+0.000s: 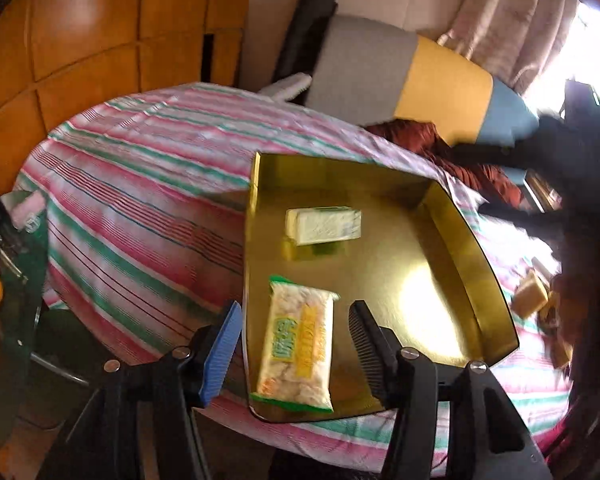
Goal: Organize objects
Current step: 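Carry the bag and box into the gold tray and open both tools, then move both tools back from the tray toward the pile of items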
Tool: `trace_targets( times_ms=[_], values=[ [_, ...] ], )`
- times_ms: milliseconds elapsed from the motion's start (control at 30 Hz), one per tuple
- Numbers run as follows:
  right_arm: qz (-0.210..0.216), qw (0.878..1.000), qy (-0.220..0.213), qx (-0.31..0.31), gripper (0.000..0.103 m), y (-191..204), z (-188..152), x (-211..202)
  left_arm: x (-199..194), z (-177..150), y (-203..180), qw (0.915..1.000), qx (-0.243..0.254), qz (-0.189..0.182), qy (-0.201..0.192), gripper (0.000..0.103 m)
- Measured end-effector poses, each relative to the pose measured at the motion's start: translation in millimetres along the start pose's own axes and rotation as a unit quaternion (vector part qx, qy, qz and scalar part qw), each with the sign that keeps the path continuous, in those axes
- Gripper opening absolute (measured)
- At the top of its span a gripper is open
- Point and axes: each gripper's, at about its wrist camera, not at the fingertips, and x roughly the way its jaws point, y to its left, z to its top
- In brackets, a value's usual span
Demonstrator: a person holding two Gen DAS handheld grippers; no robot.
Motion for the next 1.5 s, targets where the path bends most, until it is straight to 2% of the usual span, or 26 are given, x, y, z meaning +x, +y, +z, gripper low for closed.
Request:
trace_targets(
  times_ms=[200, 400, 667, 800, 1100, 1500],
  values=[
    [-0.072, 0.996, -0.014, -0.053, 0.103, 6, -28, -13, -4, 4, -3, 0.9997, 0.004, 0.022, -0.013, 0.057],
    [-0.143, 0.981, -0.048, -0.119, 0.103, 19, -55, -25, -7, 5, -6, 0.9989, 0.001, 0.040, -0.023, 0.057],
    [-0.203, 0.965, -0.100, -0.135, 0.103, 23, -74, -52, -22, 3, -25, 0.9949, 0.041, 0.071, -0.059, 0.057],
    [-0.218, 0.960, -0.113, -0.137, 0.103, 22, -76, -60, -29, 2, -37, 0.9925, 0.063, 0.076, -0.072, 0.057],
    [-0.230, 0.957, -0.120, -0.130, 0.103, 12, -84, -73, -32, -2, -60, 0.9906, 0.099, 0.064, -0.068, 0.057],
    [-0.261, 0.951, -0.136, -0.093, 0.103, -24, -84, -100, -28, -8, -94, 0.9875, 0.144, 0.036, -0.054, 0.057]
  ],
)
